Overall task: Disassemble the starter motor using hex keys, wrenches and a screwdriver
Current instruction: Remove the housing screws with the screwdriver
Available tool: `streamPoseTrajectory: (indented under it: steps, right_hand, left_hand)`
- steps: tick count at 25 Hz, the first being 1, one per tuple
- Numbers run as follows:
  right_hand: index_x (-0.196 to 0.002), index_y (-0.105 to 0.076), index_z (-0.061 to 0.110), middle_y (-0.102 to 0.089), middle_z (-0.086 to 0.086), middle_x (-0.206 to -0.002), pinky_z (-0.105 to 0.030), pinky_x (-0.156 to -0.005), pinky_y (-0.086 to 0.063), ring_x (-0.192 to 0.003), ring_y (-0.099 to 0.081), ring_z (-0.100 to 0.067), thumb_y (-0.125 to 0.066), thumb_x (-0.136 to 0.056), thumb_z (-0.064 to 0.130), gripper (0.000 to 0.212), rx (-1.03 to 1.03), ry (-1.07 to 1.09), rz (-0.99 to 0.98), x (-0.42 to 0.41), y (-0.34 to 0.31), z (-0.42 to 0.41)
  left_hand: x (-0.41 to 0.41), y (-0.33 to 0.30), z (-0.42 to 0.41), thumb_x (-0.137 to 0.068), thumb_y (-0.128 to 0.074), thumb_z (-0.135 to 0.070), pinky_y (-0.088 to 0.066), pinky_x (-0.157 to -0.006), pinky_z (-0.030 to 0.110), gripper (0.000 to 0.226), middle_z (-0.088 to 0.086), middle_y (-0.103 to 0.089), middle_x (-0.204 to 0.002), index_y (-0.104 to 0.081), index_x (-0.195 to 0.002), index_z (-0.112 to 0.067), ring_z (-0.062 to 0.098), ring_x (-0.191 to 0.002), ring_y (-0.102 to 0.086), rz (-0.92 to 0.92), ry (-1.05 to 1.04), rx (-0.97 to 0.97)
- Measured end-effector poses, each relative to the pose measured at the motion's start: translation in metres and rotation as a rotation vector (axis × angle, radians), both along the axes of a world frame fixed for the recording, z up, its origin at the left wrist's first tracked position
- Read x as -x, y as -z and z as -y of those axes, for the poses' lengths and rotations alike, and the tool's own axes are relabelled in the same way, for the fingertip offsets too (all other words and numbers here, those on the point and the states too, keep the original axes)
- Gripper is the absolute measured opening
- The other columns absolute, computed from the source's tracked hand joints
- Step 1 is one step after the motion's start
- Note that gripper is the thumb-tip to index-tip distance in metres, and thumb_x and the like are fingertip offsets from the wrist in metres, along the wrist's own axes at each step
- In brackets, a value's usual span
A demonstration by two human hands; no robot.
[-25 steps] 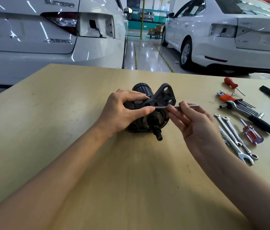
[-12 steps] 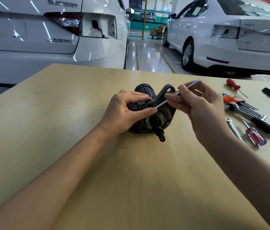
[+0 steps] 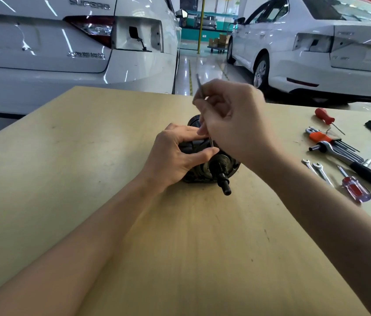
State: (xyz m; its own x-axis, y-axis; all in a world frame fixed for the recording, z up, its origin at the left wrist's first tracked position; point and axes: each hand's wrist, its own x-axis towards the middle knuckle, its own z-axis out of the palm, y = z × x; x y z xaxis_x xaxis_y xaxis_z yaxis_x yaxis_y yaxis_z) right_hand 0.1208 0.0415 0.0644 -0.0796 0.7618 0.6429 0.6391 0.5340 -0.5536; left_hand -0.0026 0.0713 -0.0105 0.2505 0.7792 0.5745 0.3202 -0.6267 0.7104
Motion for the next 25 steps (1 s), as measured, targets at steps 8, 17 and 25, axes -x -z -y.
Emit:
streamPoseTrajectory:
  steps: [8,17,25]
  right_hand:
    - [-0.097,-0.070,0.003,-0.063,-0.003,-0.079,-0.027,-0.060,-0.046,-0.065,-0.060,-0.015,-0.059,-0.088,0.001,0.015,-0.221,-0.057,0.263,0.014,0.026,0.018]
    - [-0.090,-0.075,0.018,-0.046,-0.001,-0.050,-0.018,-0.040,-0.020,-0.039,-0.028,-0.010,-0.051,-0.096,0.024,0.025,0.840,-0.165,-0.463,-0.062,0.039,0.038]
    - [-0.091,-0.075,0.009,-0.056,-0.008,-0.054,-0.014,-0.035,-0.028,-0.034,-0.035,-0.006,-0.064,-0.072,0.026,0.028,1.031,-0.369,-0.553,-0.071,0.041,0.045]
  left_hand:
    - [0.000,0.000,-0.002,-0.074,-0.075,0.002,-0.045,-0.078,0.016,0.027,-0.013,-0.055,-0.085,-0.068,-0.096,-0.011,0.004,-0.083,-0.056,0.002,-0.060,0.094]
    - [0.002,-0.007,0.000,-0.059,-0.061,-0.067,-0.031,-0.108,0.034,0.080,-0.016,-0.054,-0.120,-0.061,-0.126,-0.023,0.005,-0.117,-0.035,-0.246,-0.108,0.099]
    - [-0.011,-0.005,0.005,-0.065,-0.071,-0.056,-0.037,-0.100,0.042,0.066,-0.010,-0.055,-0.098,-0.066,-0.121,-0.021,0.010,-0.109,-0.039,-0.166,-0.193,0.077]
